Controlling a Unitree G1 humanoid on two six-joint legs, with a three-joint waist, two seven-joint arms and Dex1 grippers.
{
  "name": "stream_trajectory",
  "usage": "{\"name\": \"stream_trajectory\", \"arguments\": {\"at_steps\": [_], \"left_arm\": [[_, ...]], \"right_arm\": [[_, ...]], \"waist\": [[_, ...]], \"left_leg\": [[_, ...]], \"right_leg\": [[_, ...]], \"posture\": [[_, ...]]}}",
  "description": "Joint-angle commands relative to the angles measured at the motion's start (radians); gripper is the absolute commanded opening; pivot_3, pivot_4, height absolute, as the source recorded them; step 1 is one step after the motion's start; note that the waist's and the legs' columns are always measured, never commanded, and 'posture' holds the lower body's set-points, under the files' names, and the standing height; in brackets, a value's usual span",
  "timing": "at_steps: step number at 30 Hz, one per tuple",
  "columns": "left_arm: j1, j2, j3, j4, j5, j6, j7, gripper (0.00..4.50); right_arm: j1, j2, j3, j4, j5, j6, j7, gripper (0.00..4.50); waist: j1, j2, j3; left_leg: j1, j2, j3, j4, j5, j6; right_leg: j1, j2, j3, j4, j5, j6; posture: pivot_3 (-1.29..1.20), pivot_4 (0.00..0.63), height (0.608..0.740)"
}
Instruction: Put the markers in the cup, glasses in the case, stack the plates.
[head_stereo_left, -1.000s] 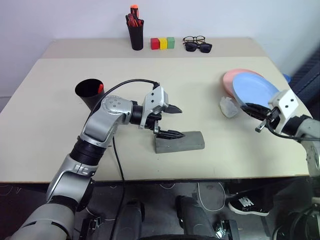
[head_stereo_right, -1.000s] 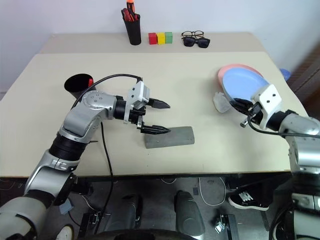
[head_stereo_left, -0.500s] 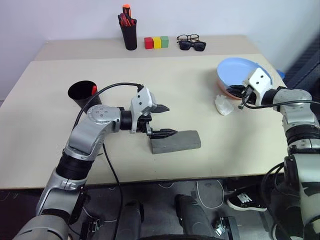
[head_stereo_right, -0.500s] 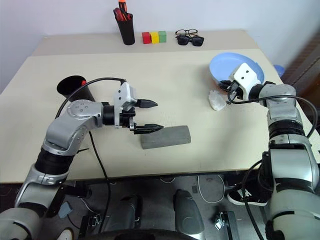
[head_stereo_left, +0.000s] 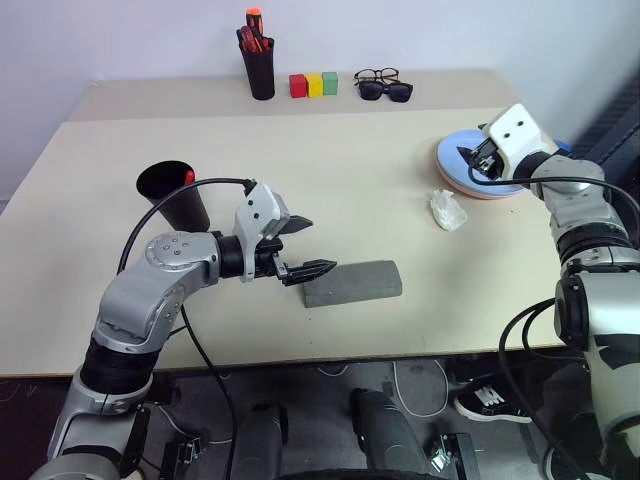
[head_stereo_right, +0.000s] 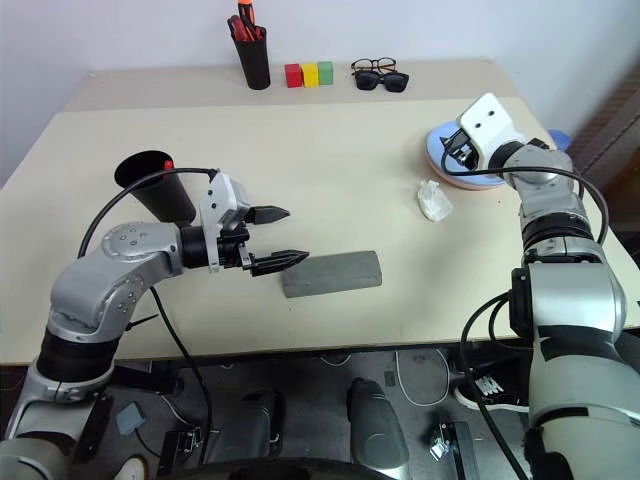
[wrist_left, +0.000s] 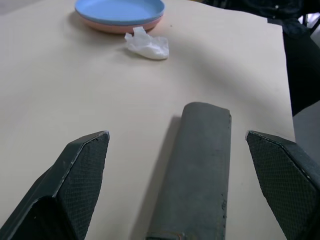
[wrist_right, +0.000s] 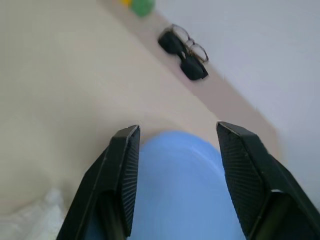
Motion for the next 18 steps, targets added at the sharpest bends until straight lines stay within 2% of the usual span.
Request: {"name": "stream_trajectory", "arguments": {"at_steps": [1, 3, 9, 13, 18], "left_arm": [[-0.02, -0.002, 0.009, -0.002, -0.025, -0.011, 0.0, 4.5], [-0.031, -0.002, -0.002, 0.023, -0.024, -0.024, -0.011, 4.5], [-0.073, -0.005, -0.03, 0.093, -0.017, -0.063, -0.046, 4.5], [-0.078, 0.014, -0.05, 0.114, -0.013, -0.092, -0.09, 4.5], [-0.067, 0.049, -0.053, 0.124, -0.011, -0.114, -0.129, 4.5]], "right_arm": [[0.063, -0.011, -0.082, -0.113, 0.142, 0.099, 0.222, 2.4], [0.171, -0.02, -0.095, -0.243, 0.197, 0.171, 0.322, 2.4], [0.411, -0.02, -0.135, -0.502, 0.271, 0.299, 0.294, 2.4], [0.466, 0.001, -0.15, -0.511, 0.286, 0.321, 0.256, 2.4], [0.441, 0.029, -0.146, -0.443, 0.279, 0.308, 0.201, 2.4]], "waist": [[0.001, 0.0, 0.0], [0.003, 0.0, 0.0], [-0.002, 0.001, 0.0], [-0.005, 0.001, 0.0], [-0.001, 0.001, 0.0]], "left_leg": [[0.001, 0.0, 0.0, 0.0, 0.0, 0.0], [0.001, 0.0, -0.001, 0.0, 0.0, 0.0], [0.001, 0.0, -0.001, 0.002, 0.0, 0.0], [0.004, 0.0, 0.0, 0.001, 0.0, 0.0], [0.004, 0.0, 0.0, 0.001, 0.0, 0.0]], "right_leg": [[0.001, 0.0, 0.0, 0.0, 0.0, 0.0], [0.003, 0.0, -0.001, -0.001, 0.0, 0.0], [0.003, 0.0, -0.001, 0.0, 0.0, 0.0], [0.003, 0.001, 0.001, 0.001, -0.001, -0.002], [0.003, 0.001, 0.001, 0.001, -0.001, -0.004]], "posture": [[0.0, 0.15, 0.74], [0.0, 0.15, 0.74], [0.0, 0.15, 0.74], [0.0, 0.15, 0.74], [0.0, 0.15, 0.74]]}}
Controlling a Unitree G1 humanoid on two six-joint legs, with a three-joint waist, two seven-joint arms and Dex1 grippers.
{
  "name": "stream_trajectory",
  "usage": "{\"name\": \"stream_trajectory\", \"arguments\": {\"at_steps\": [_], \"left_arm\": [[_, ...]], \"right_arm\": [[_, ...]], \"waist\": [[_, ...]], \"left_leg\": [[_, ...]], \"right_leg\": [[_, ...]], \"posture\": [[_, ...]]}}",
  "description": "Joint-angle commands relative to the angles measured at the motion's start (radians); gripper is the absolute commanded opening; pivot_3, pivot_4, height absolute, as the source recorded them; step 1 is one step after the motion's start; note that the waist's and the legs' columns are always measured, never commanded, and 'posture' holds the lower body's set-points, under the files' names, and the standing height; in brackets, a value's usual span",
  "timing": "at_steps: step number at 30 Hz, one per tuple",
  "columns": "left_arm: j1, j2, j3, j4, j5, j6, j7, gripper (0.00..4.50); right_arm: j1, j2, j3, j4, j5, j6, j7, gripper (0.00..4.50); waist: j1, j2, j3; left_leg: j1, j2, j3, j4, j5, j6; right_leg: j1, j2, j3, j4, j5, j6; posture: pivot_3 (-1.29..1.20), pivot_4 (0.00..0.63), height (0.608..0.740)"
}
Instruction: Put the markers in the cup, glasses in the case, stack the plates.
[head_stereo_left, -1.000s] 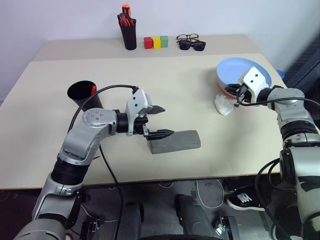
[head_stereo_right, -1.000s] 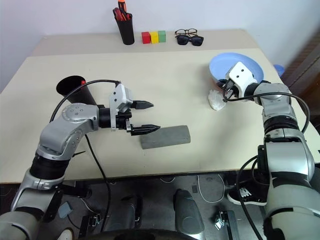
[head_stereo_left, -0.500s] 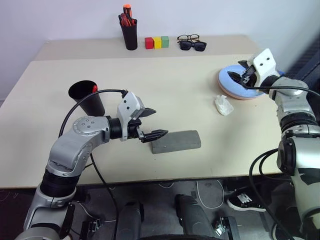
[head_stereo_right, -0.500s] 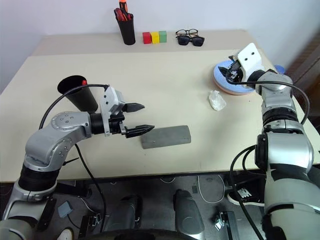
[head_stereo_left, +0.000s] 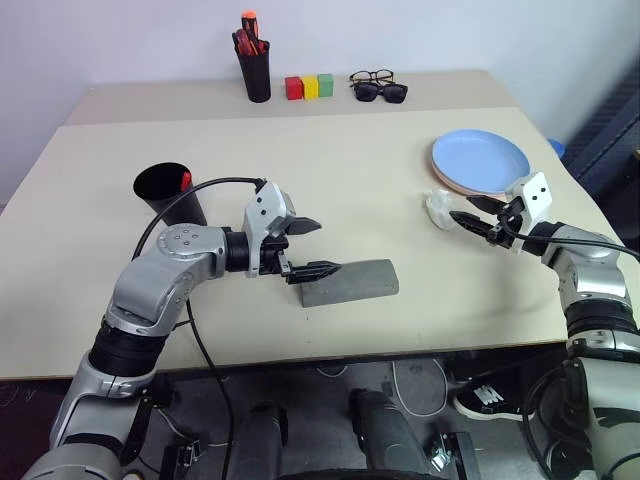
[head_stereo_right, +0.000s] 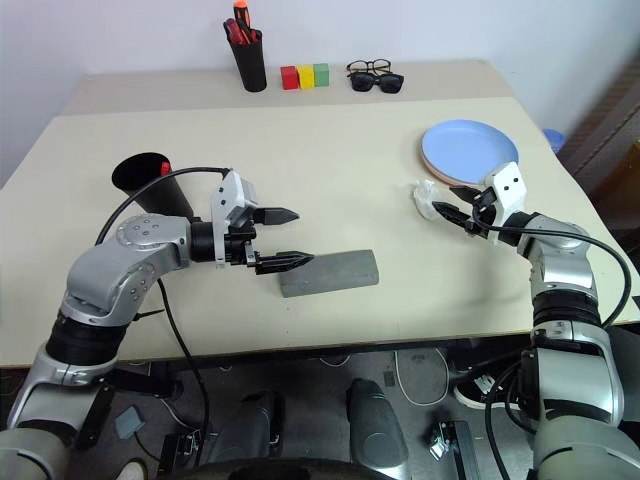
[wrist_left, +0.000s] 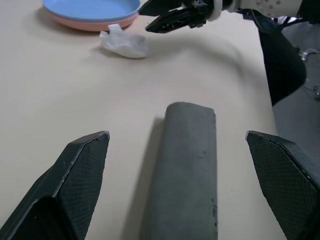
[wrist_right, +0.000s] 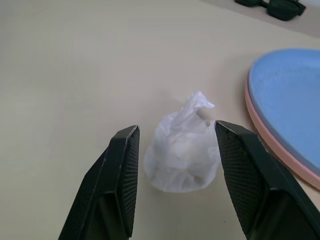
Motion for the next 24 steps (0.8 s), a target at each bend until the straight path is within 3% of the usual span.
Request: {"name": "stream_trajectory", "arguments": {"at_steps": [1, 18, 21, 24], "left_arm": [[0.0, 0.018, 0.008, -0.008, 0.002, -0.03, -0.02, 4.5], [0.041, 0.034, 0.024, -0.053, 0.0, -0.022, 0.032, 4.5], [0.04, 0.033, 0.019, -0.053, 0.003, -0.024, 0.038, 4.5], [0.034, 0.029, 0.018, -0.05, 0.003, -0.023, 0.042, 4.5]], "right_arm": [[-0.039, 0.02, -0.022, 0.033, 0.013, -0.022, -0.035, 2.4], [-0.139, 0.12, 0.033, 0.289, -0.077, -0.103, -0.16, 2.4], [-0.138, 0.118, 0.035, 0.309, -0.087, -0.108, -0.177, 1.62], [-0.134, 0.11, 0.027, 0.307, -0.085, -0.115, -0.178, 0.15]], "waist": [[0.001, 0.0, 0.0], [0.001, 0.0, 0.0], [0.0, 0.0, 0.0], [0.0, 0.0, 0.0]], "left_leg": [[0.0, 0.0, 0.0, 0.0, 0.0, 0.0], [-0.001, 0.0, 0.0, 0.0, 0.0, 0.0], [-0.001, 0.0, 0.0, 0.0, 0.0, 0.0], [0.0, 0.0, 0.0, 0.0, 0.0, 0.0]], "right_leg": [[0.0, 0.0, 0.0, 0.0, 0.0, 0.0], [0.0, 0.0, 0.0, 0.0, 0.001, 0.001], [0.0, 0.0, 0.0, -0.001, 0.001, 0.001], [0.0, 0.0, 0.0, 0.0, 0.001, 0.001]], "posture": [[0.0, 0.15, 0.74], [0.0, 0.15, 0.74], [0.0, 0.15, 0.74], [0.0, 0.15, 0.74]]}}
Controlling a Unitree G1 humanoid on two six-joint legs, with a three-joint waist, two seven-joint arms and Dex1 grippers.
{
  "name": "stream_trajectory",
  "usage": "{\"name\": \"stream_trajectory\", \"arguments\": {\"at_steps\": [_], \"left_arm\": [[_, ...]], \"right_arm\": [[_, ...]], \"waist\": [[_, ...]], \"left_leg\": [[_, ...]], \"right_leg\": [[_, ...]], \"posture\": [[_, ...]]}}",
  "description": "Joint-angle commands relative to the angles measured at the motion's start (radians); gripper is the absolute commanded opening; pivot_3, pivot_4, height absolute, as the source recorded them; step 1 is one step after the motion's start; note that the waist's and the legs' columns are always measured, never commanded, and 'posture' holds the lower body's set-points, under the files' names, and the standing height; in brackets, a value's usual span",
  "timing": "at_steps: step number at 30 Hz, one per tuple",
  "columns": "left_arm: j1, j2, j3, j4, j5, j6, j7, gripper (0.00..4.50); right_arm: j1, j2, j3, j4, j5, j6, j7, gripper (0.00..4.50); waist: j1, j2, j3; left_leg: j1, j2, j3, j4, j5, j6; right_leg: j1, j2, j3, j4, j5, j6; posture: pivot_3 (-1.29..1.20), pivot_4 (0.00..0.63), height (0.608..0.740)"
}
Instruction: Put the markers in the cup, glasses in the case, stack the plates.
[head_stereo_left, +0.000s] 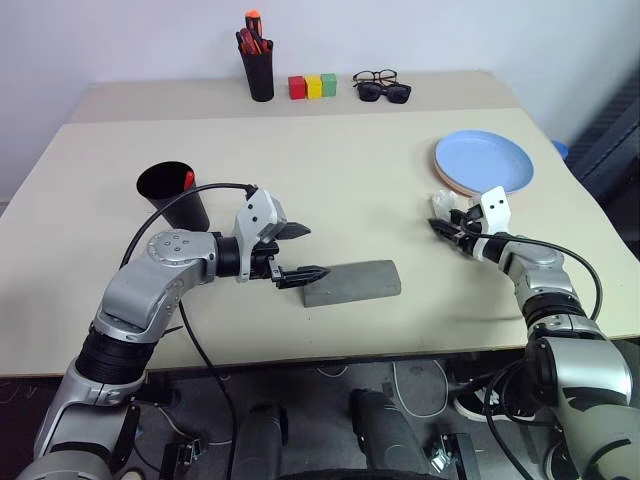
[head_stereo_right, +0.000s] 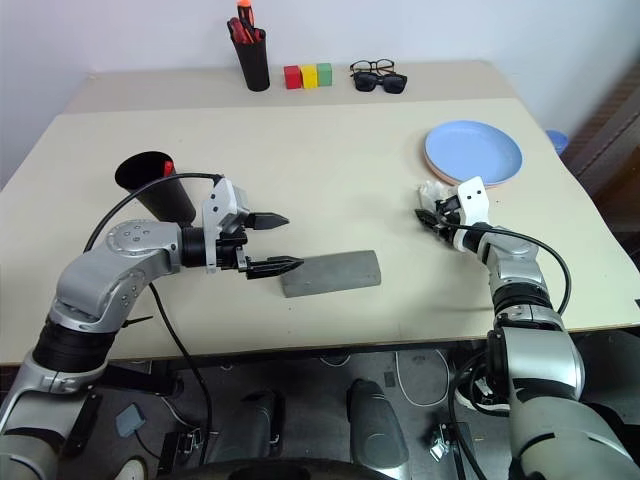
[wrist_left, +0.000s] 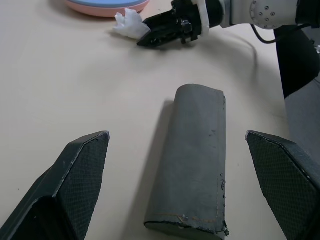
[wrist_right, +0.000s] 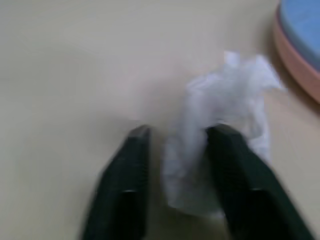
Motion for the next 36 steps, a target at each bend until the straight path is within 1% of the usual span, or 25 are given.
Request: {"name": "stream_trajectory", "arguments": {"at_steps": [1, 4, 7, 10, 12, 17, 24, 27, 30, 32, 34, 36], "left_arm": [[-0.009, 0.003, 0.013, -0.03, -0.001, -0.015, 0.007, 4.5], [-0.013, -0.001, 0.009, -0.024, 0.001, -0.019, 0.009, 4.5], [-0.02, -0.009, 0.002, -0.019, 0.002, -0.023, 0.01, 4.5], [-0.027, -0.018, -0.002, -0.012, 0.004, -0.027, 0.011, 4.5], [-0.03, -0.025, -0.005, -0.009, 0.007, -0.029, 0.011, 4.5], [-0.03, -0.039, 0.007, -0.022, 0.001, -0.015, 0.03, 4.5], [0.03, 0.005, 0.071, -0.105, -0.021, 0.034, 0.083, 4.5], [0.066, 0.018, 0.111, -0.16, -0.047, 0.08, 0.12, 4.5], [0.098, 0.037, 0.141, -0.203, -0.069, 0.118, 0.139, 4.5], [0.111, 0.046, 0.155, -0.219, -0.082, 0.133, 0.148, 4.5], [0.116, 0.05, 0.16, -0.225, -0.092, 0.141, 0.155, 4.5], [0.115, 0.048, 0.158, -0.222, -0.098, 0.143, 0.161, 4.5]], "right_arm": [[-0.01, -0.016, -0.012, -0.011, 0.0, -0.022, -0.006, 0.07], [-0.012, -0.036, -0.018, -0.027, -0.004, -0.054, -0.026, 0.07], [-0.027, -0.054, -0.04, -0.063, 0.022, -0.069, -0.008, 0.07], [-0.076, -0.074, -0.063, -0.069, 0.032, -0.11, -0.024, 0.07], [-0.119, -0.09, -0.071, -0.041, 0.025, -0.127, -0.062, 0.07], [-0.232, -0.136, -0.024, 0.087, -0.076, -0.207, -0.229, 0.07], [-0.338, -0.141, 0.016, 0.174, -0.174, -0.196, -0.397, 0.07], [-0.376, -0.136, 0.006, 0.199, -0.183, -0.151, -0.422, 0.92], [-0.404, -0.141, 0.021, 0.202, -0.225, -0.174, -0.526, 2.39], [-0.42, -0.146, 0.012, 0.201, -0.23, -0.182, -0.554, 3.25], [-0.426, -0.153, 0.0, 0.199, -0.226, -0.192, -0.564, 3.25], [-0.416, -0.157, -0.016, 0.195, -0.21, -0.207, -0.537, 3.25]], "waist": [[0.0, 0.0, 0.0], [0.0, 0.0, 0.0], [0.0, 0.0, 0.0], [-0.001, 0.0, 0.0], [-0.003, 0.001, 0.0], [-0.001, 0.0, 0.0], [-0.003, 0.0, 0.001], [-0.006, 0.001, 0.001], [-0.005, 0.001, 0.001], [-0.005, 0.001, 0.001], [-0.003, 0.001, 0.001], [-0.001, 0.001, 0.001]], "left_leg": [[0.0, 0.0, 0.0, 0.0, 0.0, 0.0], [0.0, 0.0, 0.0, 0.0, 0.0, 0.0], [0.0, 0.0, 0.0, 0.0, 0.0, 0.0], [0.0, 0.0, 0.0, 0.0, 0.0, 0.0], [0.0, 0.0, 0.0, 0.0, 0.0, 0.0], [0.0, 0.0, 0.0, -0.001, 0.0, 0.0], [-0.002, 0.0, 0.0, -0.001, 0.0, 0.0], [-0.002, 0.0, 0.0, -0.001, 0.0, 0.0], [-0.002, 0.0, 0.0, -0.001, 0.0, 0.0], [-0.002, 0.0, 0.0, -0.001, 0.0, 0.0], [-0.003, 0.0, 0.0, -0.001, 0.0, 0.0], [-0.003, 0.0, 0.0, -0.001, 0.0, 0.0]], "right_leg": [[0.0, 0.0, 0.0, 0.0, 0.0, 0.0], [0.0, 0.0, 0.0, 0.0, 0.0, 0.0], [0.0, 0.0, 0.0, 0.0, 0.0, 0.0], [0.0, 0.0, 0.0, 0.0, 0.0, 0.0], [0.0, 0.0, 0.0, 0.0, 0.0, 0.0], [0.0, 0.0, 0.0, 0.0, -0.001, -0.002], [-0.002, 0.0, 0.0, -0.001, -0.001, -0.002], [-0.003, 0.0, 0.001, -0.001, -0.001, -0.002], [-0.003, 0.0, 0.001, 0.0, -0.001, -0.002], [-0.003, 0.0, 0.001, -0.001, -0.001, -0.002], [-0.003, 0.0, 0.001, -0.001, -0.001, -0.002], [-0.003, 0.0, 0.001, -0.001, -0.001, -0.002]], "posture": [[0.0, 0.15, 0.74], [0.0, 0.15, 0.74], [0.0, 0.15, 0.74], [0.0, 0.15, 0.74], [0.0, 0.15, 0.74], [0.0, 0.15, 0.74], [0.0, 0.15, 0.74], [0.0, 0.15, 0.74], [0.0, 0.15, 0.74], [0.0, 0.15, 0.74], [0.0, 0.15, 0.74], [0.0, 0.15, 0.74]]}}
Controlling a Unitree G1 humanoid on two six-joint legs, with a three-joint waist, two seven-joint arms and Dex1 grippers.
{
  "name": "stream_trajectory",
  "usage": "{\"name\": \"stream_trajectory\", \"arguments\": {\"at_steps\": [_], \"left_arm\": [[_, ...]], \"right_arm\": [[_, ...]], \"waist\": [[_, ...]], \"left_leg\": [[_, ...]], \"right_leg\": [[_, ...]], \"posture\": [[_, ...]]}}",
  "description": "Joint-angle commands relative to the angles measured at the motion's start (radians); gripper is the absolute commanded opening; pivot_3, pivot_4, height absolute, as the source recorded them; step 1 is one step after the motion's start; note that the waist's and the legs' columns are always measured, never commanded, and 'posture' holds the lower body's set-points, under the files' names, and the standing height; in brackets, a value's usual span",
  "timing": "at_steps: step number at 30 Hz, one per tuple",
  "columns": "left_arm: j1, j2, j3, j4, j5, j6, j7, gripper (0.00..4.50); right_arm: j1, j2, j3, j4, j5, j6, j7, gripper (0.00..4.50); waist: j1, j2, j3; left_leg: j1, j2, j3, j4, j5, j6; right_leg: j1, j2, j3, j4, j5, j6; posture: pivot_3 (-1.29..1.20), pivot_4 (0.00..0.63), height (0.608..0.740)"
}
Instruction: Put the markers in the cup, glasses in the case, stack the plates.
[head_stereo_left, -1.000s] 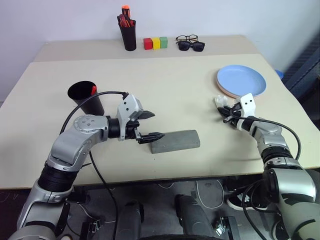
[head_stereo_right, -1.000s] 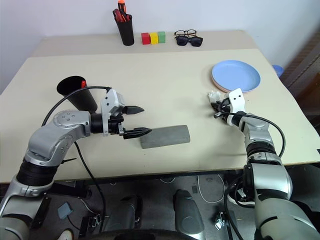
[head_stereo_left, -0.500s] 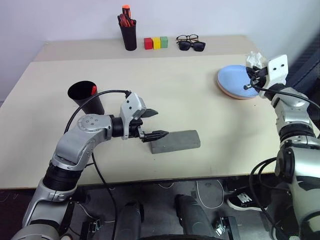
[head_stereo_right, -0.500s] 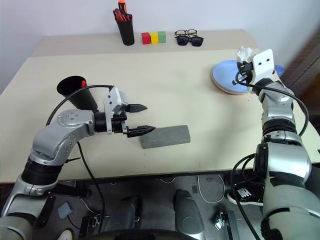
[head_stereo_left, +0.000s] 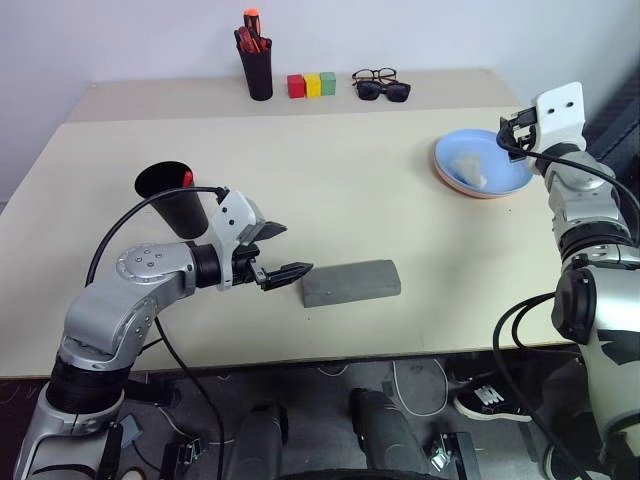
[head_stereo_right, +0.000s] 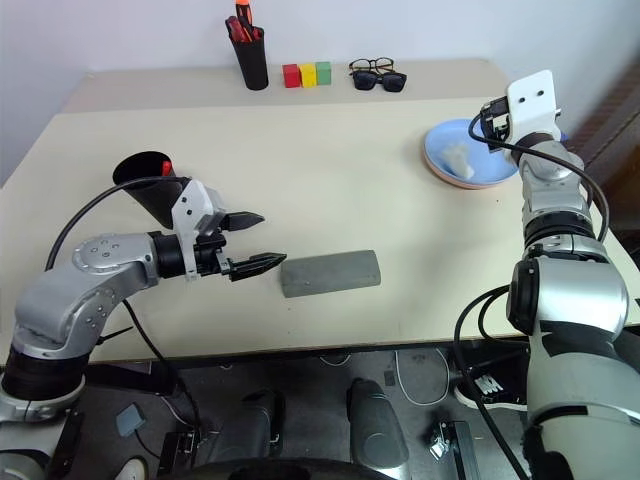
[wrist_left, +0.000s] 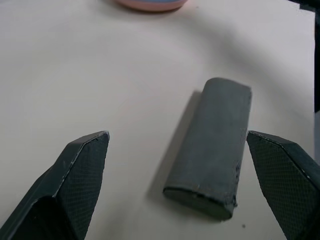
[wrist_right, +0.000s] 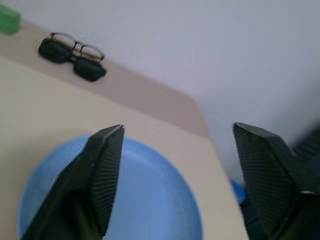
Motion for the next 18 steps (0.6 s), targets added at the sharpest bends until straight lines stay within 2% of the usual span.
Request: {"name": "stream_trajectory", "arguments": {"at_steps": [1, 3, 10, 12, 14, 18], "left_arm": [[-0.004, 0.0, 0.022, -0.032, -0.023, 0.0, 0.015, 4.5], [-0.01, -0.01, 0.012, -0.02, -0.022, -0.009, 0.024, 4.5], [0.087, -0.075, 0.005, 0.058, 0.073, -0.23, 0.052, 4.5], [0.114, -0.078, -0.01, 0.068, 0.097, -0.272, 0.047, 4.5], [0.143, -0.078, -0.009, 0.077, 0.096, -0.312, 0.015, 4.5], [0.158, -0.088, 0.022, 0.11, 0.066, -0.359, -0.023, 4.5]], "right_arm": [[-0.015, -0.033, -0.032, -0.019, 0.019, -0.05, 0.03, 3.25], [0.006, -0.038, -0.042, -0.025, 0.031, -0.062, 0.069, 3.25], [0.234, -0.055, -0.111, -0.186, 0.193, -0.131, 0.477, 3.25], [0.35, -0.08, -0.131, -0.314, 0.256, -0.093, 0.586, 3.25], [0.527, -0.118, -0.159, -0.532, 0.34, 0.01, 0.687, 3.25], [0.826, -0.195, -0.252, -0.856, 0.459, 0.2, 0.751, 3.25]], "waist": [[0.001, 0.0, 0.0], [0.001, 0.0, 0.0], [0.002, 0.0, 0.0], [0.002, 0.0, 0.0], [0.01, 0.0, 0.0], [0.015, 0.001, 0.0]], "left_leg": [[0.0, 0.0, 0.0, 0.0, 0.0, 0.0], [0.0, 0.0, 0.0, 0.0, 0.0, 0.0], [0.001, 0.0, 0.0, -0.001, 0.0, 0.0], [0.001, 0.0, 0.0, 0.0, 0.0, 0.0], [0.0, 0.0, 0.0, 0.0, 0.0, 0.0], [0.0, 0.0, 0.0, 0.0, 0.0, 0.0]], "right_leg": [[0.0, 0.0, 0.0, 0.0, 0.0, 0.0], [0.0, 0.0, 0.0, 0.0, 0.0, 0.0], [0.001, 0.0, 0.0, -0.001, 0.002, 0.003], [0.001, 0.0, 0.0, -0.001, 0.002, 0.003], [0.002, 0.0, 0.0, -0.001, 0.001, 0.003], [0.002, -0.001, 0.0, -0.001, -0.001, 0.001]], "posture": [[0.0, 0.15, 0.74], [0.0, 0.15, 0.74], [0.0, 0.15, 0.74], [0.0, 0.15, 0.74], [0.0, 0.15, 0.74], [0.0, 0.15, 0.74]]}}
